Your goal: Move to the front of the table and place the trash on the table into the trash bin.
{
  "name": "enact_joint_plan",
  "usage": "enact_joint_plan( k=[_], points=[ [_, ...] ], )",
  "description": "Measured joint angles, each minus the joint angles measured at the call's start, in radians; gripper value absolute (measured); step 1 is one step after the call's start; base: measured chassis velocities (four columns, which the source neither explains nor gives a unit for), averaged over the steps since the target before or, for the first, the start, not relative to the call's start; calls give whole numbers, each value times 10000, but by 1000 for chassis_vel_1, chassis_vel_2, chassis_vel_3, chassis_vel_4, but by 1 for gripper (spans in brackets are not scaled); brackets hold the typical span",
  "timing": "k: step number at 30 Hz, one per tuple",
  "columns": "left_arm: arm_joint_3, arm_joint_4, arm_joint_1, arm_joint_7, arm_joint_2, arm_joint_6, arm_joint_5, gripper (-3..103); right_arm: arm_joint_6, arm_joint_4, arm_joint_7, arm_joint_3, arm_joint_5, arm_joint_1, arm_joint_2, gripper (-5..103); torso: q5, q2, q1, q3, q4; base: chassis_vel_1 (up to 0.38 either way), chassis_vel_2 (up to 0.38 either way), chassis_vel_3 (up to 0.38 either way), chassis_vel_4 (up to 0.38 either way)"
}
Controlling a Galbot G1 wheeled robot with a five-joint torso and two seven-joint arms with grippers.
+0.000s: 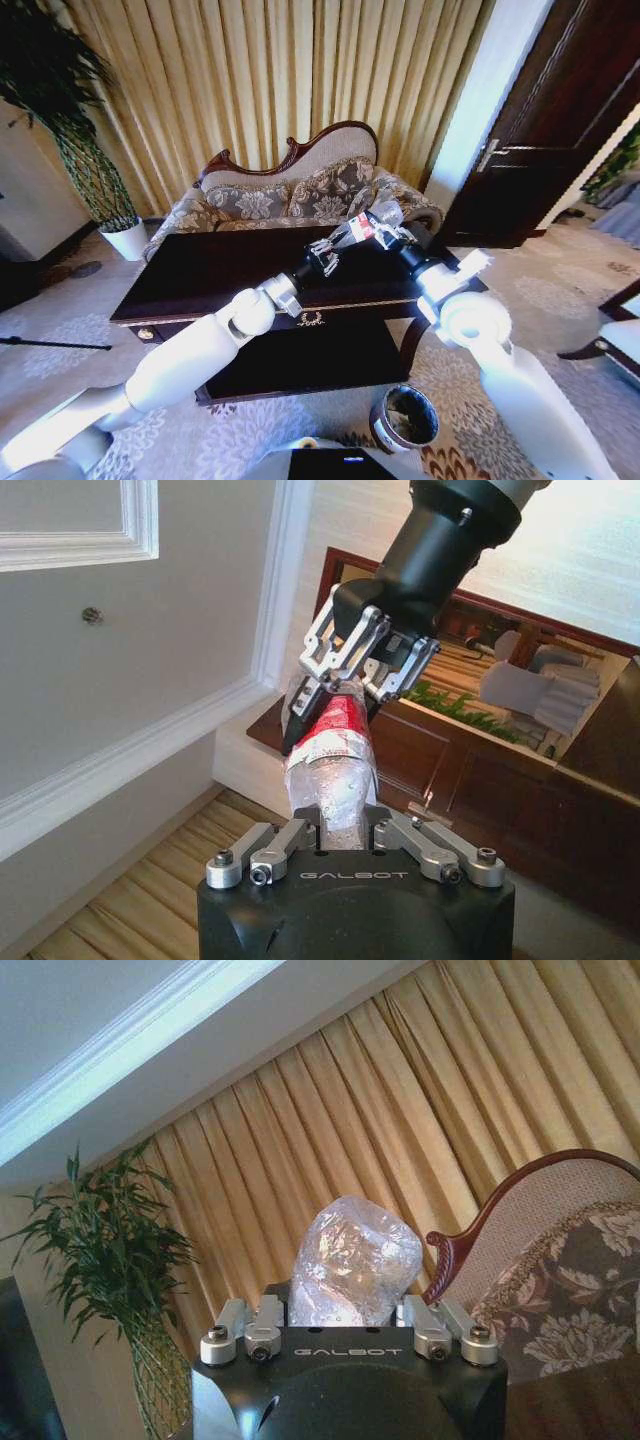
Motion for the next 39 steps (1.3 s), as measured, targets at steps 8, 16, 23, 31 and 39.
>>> enact_joint_plan(
  k=[8,16,23,31,39],
  points=[
    [306,-74,111,-846,149,656,-315,29,26,130,26,170,-103,-202,11,40,-2,0,0,0,1,0,0,0,0],
    [777,-512,203,-1419,376,1193,-1950,56,31,304,26,378,-158,-461,24,24,-1,0,0,0,0,0,0,0,0],
    [141,-1435,593,-1881,932,1776,-3913,84,66,-1,53,564,-530,-494,-77,21,-1,1,0,0,0,0,0,0,0],
    [-2575,-2478,2278,-2088,1726,2383,-6094,100,339,-768,60,604,-2199,-837,-184,21,0,0,0,0,1,0,0,0,0],
    [-6722,-3505,5023,-3185,2130,3542,-8438,100,407,-621,302,1098,-3226,-1630,-780,21,-2,1,-1,-1,2,0,0,0,0]
  ],
)
